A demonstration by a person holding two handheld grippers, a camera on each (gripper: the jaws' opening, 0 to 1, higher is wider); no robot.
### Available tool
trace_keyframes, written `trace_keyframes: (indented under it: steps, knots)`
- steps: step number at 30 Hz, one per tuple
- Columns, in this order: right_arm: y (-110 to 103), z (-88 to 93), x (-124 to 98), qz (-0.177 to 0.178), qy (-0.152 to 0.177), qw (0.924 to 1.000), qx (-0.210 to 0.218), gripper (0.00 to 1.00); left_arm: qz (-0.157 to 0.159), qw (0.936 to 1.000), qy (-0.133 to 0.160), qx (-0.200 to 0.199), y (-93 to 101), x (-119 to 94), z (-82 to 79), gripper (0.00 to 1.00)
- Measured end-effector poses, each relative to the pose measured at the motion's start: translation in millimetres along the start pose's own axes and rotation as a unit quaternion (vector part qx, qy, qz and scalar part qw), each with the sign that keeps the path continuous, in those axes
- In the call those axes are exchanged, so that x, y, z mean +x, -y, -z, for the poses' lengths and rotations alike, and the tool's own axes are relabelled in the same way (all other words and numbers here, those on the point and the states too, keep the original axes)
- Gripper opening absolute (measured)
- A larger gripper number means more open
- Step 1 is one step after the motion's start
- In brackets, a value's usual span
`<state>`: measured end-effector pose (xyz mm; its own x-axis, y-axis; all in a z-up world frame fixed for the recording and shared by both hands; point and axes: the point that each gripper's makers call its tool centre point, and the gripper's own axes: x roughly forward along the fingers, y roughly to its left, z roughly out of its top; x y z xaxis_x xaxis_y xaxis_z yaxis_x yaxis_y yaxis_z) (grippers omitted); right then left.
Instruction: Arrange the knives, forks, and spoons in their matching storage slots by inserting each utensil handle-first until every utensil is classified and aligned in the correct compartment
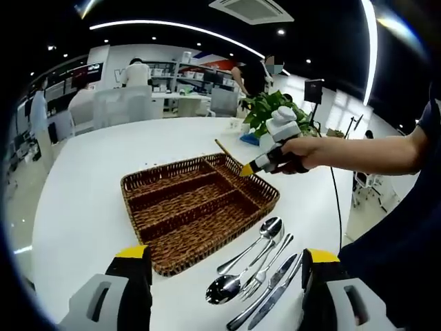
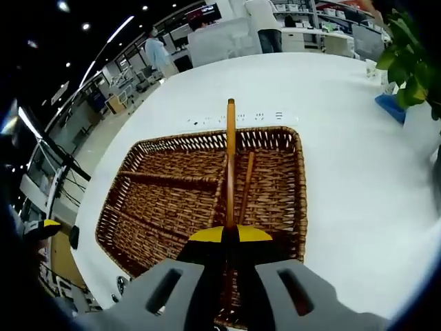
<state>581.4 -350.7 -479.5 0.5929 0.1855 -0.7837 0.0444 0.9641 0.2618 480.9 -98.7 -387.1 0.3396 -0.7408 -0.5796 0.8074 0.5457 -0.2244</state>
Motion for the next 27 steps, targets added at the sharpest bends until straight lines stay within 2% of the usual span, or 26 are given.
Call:
trace_keyframes:
  steps: [10,12,14,17,19,23,27]
  knots:
    - [13,6.8,23,0.022,-0.024,0.9987,0.039,0.03,-0.001,0.9998,-0.011,-0.017,-0.7,4,6.7,0.95]
    - [21,10.2,28,0.044,-0.026,0.9976,0.047,0.03,-0.002,0.9998,-0.014,-0.017,-1.6,4,7.9,0.95]
    - [20,11.6,32,0.045,-0.027,0.9972,0.053,0.03,-0.002,0.9997,-0.017,-0.019,-3.0,3,9.1,0.95]
    - [19,13.0,37,0.052,-0.032,0.9969,0.049,0.03,-0.002,0.9997,-0.018,-0.018,-3.8,3,9.8,0.95]
    - [27,11.5,36,0.081,-0.031,0.9959,0.024,0.03,-0.002,0.9996,-0.02,-0.018,-4.3,3,10.0,0.95]
    - [22,17.4,41,0.066,-0.043,0.9963,0.034,0.04,-0.003,0.9996,-0.023,-0.019,-4.9,4,10.9,0.94]
    - [24,19.4,42,0.069,-0.047,0.9962,0.025,0.05,-0.001,0.9995,-0.027,-0.017,-3.7,7,12.5,0.94]
